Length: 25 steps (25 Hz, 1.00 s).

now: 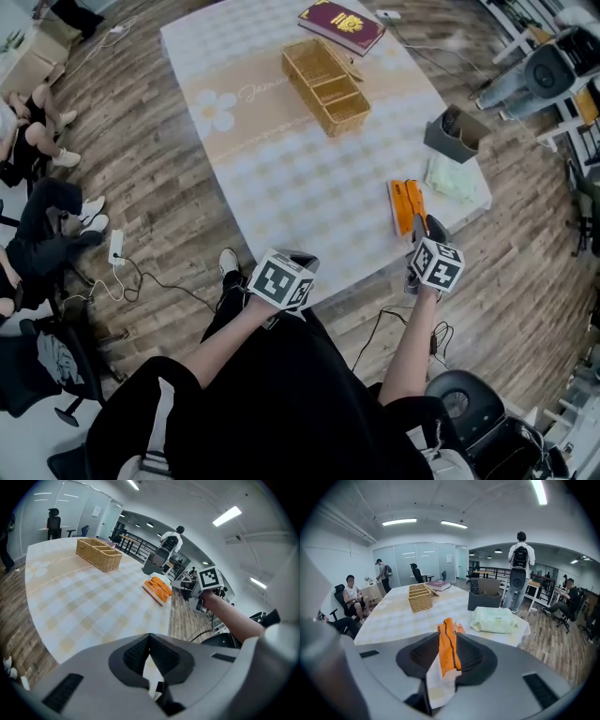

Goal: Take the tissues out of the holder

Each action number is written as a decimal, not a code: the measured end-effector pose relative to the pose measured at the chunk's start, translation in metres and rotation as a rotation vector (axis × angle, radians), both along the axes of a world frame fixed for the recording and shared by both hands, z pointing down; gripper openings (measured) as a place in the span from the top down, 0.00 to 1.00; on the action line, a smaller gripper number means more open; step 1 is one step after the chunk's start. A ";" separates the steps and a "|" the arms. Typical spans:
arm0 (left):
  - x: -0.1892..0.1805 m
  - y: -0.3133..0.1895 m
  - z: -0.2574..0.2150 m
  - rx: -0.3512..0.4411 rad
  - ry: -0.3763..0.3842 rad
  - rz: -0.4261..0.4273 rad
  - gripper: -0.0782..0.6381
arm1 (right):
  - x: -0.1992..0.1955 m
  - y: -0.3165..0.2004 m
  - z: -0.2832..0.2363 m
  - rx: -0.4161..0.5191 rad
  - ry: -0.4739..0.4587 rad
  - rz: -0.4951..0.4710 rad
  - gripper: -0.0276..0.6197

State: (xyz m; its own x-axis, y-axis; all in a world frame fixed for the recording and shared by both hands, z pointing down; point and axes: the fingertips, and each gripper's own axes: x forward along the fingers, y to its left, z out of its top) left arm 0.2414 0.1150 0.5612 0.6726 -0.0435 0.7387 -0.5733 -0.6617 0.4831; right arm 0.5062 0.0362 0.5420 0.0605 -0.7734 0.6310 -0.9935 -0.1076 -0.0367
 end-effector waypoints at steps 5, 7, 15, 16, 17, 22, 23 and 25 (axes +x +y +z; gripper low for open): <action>0.003 -0.002 -0.007 0.017 0.024 0.015 0.89 | -0.022 0.017 -0.012 0.023 -0.025 -0.008 0.83; 0.004 -0.004 -0.010 0.024 0.032 0.019 0.89 | -0.032 0.023 -0.015 0.031 -0.038 -0.013 0.88; 0.007 -0.003 -0.016 0.037 0.061 0.046 0.89 | -0.077 0.043 -0.017 0.024 -0.087 -0.060 0.93; 0.008 -0.003 -0.017 0.039 0.065 0.050 0.89 | -0.083 0.046 -0.017 0.022 -0.092 -0.066 0.93; 0.008 -0.003 -0.018 0.042 0.069 0.055 0.89 | -0.089 0.048 -0.018 0.020 -0.097 -0.071 0.93; 0.006 -0.007 -0.022 0.065 0.076 0.063 0.89 | -0.117 0.059 -0.019 0.009 -0.118 -0.098 0.94; 0.006 -0.007 -0.022 0.067 0.077 0.064 0.89 | -0.123 0.060 -0.019 0.007 -0.121 -0.104 0.93; 0.006 -0.007 -0.021 0.068 0.080 0.070 0.89 | -0.132 0.065 -0.019 0.005 -0.126 -0.114 0.94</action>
State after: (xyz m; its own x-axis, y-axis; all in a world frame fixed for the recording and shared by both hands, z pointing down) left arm 0.2474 0.1083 0.5399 0.7323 -0.0421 0.6796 -0.4858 -0.7318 0.4781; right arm 0.3741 0.1009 0.5232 -0.1071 -0.7736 0.6245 -0.9868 0.0058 -0.1620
